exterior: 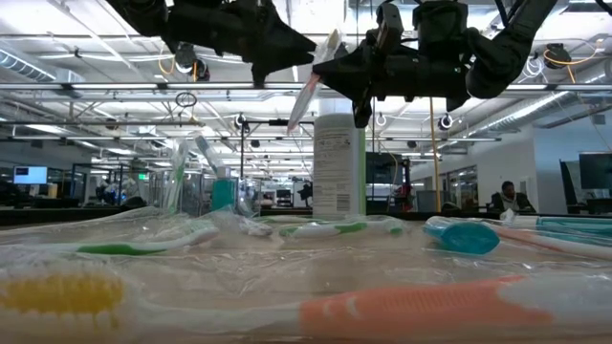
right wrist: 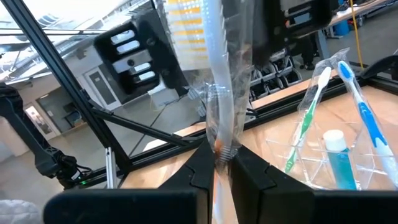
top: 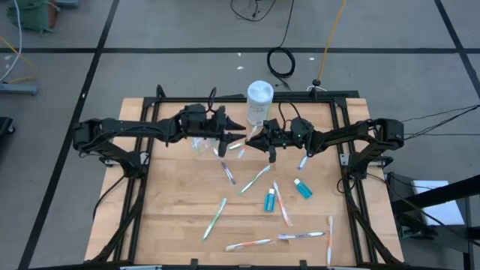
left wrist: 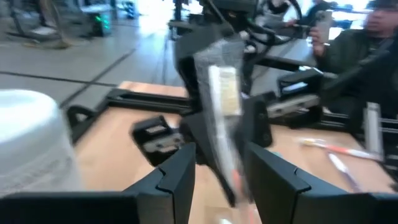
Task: Pick & Place toothbrushing station
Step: Put the orange toothbrush into the left of the transparent organizer
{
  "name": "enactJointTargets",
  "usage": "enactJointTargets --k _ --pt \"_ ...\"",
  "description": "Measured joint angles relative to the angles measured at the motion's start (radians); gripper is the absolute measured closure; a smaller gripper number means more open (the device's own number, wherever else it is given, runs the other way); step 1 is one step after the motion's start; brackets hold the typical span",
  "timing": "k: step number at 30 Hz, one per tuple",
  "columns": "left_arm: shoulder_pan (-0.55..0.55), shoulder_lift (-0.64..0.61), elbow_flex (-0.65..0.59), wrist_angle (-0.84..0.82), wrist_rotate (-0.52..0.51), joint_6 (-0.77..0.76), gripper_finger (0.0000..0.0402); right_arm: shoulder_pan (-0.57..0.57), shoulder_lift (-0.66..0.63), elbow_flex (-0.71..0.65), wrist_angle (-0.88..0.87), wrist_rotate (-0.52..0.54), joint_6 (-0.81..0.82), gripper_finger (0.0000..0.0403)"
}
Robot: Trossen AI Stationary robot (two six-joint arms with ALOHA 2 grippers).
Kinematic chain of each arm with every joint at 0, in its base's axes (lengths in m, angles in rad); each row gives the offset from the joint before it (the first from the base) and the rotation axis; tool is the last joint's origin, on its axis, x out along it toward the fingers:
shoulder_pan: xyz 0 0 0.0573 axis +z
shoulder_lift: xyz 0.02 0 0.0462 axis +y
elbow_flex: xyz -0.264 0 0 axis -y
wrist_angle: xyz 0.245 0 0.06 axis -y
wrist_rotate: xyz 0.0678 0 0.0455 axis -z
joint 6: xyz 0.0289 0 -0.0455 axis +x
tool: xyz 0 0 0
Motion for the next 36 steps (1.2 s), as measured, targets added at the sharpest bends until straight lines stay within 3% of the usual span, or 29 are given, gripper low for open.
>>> enactJointTargets --k 5,12,17,29,36 --pt "0.004 0.013 0.0 -0.008 0.014 -0.004 0.0237 0.0 0.0 0.0 0.0 0.0 -0.003 0.038" --pt "0.006 0.023 0.0 0.055 0.109 -0.004 0.0164 0.0 0.0 0.0 0.0 0.0 -0.004 0.038" --pt "0.007 0.042 0.001 0.099 0.061 -0.057 0.0139 0.0 0.0 0.0 0.0 0.001 -0.004 0.038" --pt "0.011 0.127 0.011 0.199 0.066 -0.109 0.0168 0.0 0.0 0.0 0.0 0.001 -0.004 0.038" --pt "0.009 0.127 0.018 0.181 0.07 -0.104 0.0243 0.0 0.0 0.0 0.0 0.001 -0.004 0.038"
